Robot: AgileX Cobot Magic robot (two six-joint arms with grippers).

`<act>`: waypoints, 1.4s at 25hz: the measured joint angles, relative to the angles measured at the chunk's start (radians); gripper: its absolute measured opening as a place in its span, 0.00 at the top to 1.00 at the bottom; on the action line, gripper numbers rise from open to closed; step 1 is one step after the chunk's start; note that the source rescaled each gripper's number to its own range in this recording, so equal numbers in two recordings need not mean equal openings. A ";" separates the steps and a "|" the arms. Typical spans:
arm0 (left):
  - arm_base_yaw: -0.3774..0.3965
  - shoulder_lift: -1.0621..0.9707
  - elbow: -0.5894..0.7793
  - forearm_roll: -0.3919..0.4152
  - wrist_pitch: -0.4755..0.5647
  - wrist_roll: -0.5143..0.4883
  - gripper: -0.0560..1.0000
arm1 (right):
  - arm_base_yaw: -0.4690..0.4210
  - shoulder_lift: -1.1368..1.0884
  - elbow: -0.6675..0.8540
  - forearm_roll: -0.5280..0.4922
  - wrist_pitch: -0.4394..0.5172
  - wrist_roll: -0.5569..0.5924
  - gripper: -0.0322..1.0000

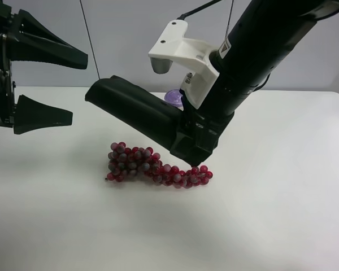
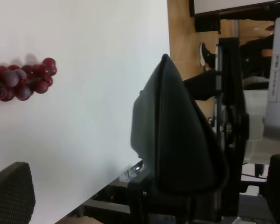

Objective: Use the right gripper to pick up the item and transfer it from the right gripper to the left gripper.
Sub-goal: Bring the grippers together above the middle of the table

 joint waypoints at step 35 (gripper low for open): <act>-0.270 0.162 -0.004 -0.256 -0.165 0.132 0.94 | 0.000 0.001 0.000 0.034 -0.028 -0.032 0.95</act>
